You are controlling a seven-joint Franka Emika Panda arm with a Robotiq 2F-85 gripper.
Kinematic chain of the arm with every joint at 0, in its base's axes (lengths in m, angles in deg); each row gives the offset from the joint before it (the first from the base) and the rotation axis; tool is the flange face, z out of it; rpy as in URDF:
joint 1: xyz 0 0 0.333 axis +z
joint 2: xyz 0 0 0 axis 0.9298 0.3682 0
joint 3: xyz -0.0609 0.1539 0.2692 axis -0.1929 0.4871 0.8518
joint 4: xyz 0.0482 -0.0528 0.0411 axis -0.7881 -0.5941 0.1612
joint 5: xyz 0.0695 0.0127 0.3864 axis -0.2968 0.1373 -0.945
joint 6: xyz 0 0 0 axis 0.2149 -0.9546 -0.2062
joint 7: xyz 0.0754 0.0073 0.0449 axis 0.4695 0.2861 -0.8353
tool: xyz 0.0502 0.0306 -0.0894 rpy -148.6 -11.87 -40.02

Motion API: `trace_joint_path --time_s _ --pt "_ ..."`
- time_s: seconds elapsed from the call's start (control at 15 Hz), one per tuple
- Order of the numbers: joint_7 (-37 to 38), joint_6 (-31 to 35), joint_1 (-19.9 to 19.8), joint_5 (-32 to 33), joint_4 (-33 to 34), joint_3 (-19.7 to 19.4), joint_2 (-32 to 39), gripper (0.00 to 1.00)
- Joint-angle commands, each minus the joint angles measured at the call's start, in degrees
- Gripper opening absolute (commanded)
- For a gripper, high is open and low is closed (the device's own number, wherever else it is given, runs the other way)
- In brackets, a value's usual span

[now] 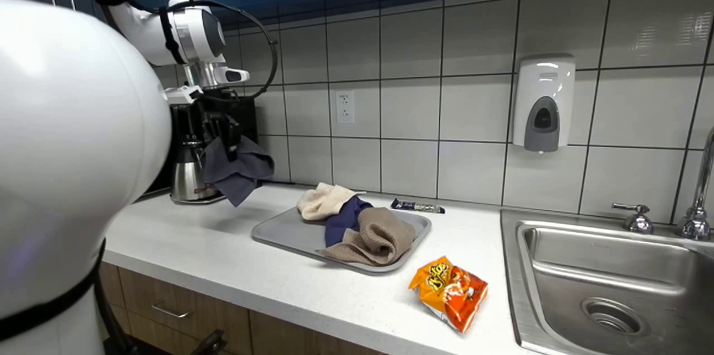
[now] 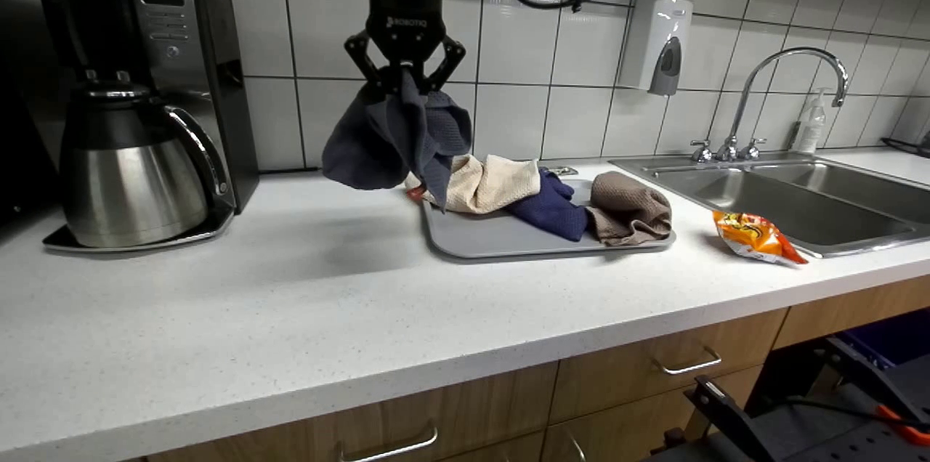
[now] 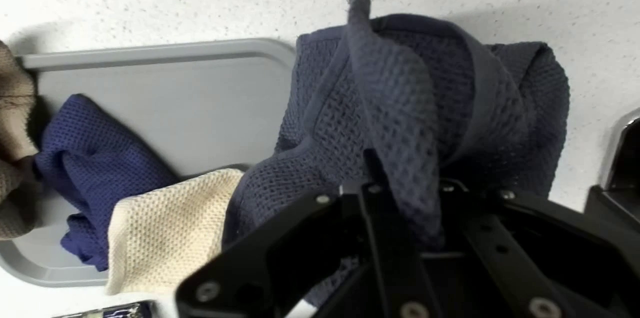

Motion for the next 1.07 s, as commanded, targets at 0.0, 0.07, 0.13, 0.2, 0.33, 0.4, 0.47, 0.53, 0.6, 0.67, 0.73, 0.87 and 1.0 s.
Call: trace_joint_path --time_s 0.0,0.07,0.13,0.2,0.33,0.4,0.47,0.53,0.6,0.67,0.73,0.87,1.0 --pt "1.1 -4.0 2.0 0.9 6.4 1.1 4.6 0.03" --pt "1.0 -4.4 2.7 1.1 7.5 1.1 5.7 0.03" --pt "0.9 -5.1 3.5 1.0 8.8 1.1 6.9 0.03" --pt "0.9 -5.7 4.2 1.1 10.0 1.0 8.1 0.03" --pt "0.7 -7.0 5.7 1.0 12.6 0.8 10.6 0.03" --pt "0.7 -7.8 6.4 1.0 13.9 0.7 11.8 0.03" --pt "0.7 -8.4 7.0 1.0 15.1 0.5 13.0 0.03" --pt "0.7 -9.1 7.7 0.9 16.3 0.3 14.2 0.03" --pt "0.6 -9.7 8.2 0.9 17.3 0.1 15.2 0.03" --pt "0.7 -10.2 8.7 0.9 18.4 -0.1 16.3 0.03" --pt "0.6 -10.4 9.1 0.8 19.2 -0.2 17.2 0.03" --pt "0.8 -11.0 10.0 0.8 20.9 -0.8 19.1 0.03" --pt "0.8 -11.5 10.8 0.7 22.3 -1.3 20.7 0.03"
